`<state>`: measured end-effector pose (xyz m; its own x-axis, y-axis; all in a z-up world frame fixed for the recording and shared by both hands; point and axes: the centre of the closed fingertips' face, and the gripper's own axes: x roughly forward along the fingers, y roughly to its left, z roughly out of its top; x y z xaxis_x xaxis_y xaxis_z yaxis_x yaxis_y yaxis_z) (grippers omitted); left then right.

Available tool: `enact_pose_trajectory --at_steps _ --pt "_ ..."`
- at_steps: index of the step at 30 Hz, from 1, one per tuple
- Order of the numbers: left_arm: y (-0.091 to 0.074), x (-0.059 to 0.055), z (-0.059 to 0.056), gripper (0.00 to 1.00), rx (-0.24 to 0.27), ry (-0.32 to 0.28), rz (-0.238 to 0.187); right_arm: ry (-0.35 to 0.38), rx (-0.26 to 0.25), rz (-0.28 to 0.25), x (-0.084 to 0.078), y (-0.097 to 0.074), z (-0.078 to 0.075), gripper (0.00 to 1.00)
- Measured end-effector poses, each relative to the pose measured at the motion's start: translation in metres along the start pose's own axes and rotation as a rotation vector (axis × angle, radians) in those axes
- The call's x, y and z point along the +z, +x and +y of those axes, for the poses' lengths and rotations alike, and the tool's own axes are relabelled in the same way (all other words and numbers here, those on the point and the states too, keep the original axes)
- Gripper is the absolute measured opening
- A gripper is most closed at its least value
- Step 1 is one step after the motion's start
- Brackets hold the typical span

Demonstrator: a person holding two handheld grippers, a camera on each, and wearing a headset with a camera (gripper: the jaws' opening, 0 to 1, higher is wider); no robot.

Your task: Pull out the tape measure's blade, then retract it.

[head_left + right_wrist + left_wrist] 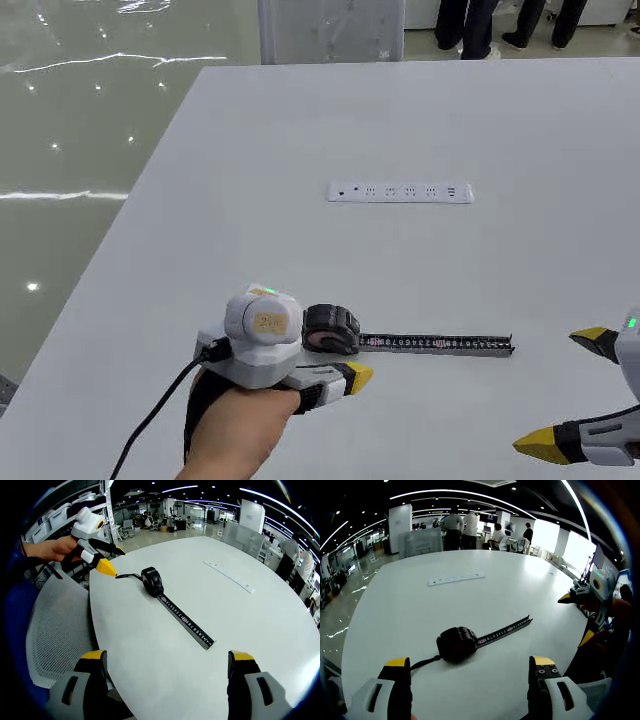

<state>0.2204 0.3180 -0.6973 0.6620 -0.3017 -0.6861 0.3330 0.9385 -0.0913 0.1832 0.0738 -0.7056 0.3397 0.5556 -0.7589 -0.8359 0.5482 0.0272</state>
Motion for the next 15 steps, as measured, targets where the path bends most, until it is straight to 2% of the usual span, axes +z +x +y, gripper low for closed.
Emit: enact_pose_trajectory --at_steps 6,15 --pt "0.014 -0.001 -0.002 0.94 -0.012 -0.029 0.0 -0.021 0.023 0.022 -0.002 0.011 -0.004 0.97" --pt "0.033 -0.004 0.0 0.94 0.007 -0.044 0.016 -0.066 0.053 0.063 -0.003 0.027 -0.017 0.95"
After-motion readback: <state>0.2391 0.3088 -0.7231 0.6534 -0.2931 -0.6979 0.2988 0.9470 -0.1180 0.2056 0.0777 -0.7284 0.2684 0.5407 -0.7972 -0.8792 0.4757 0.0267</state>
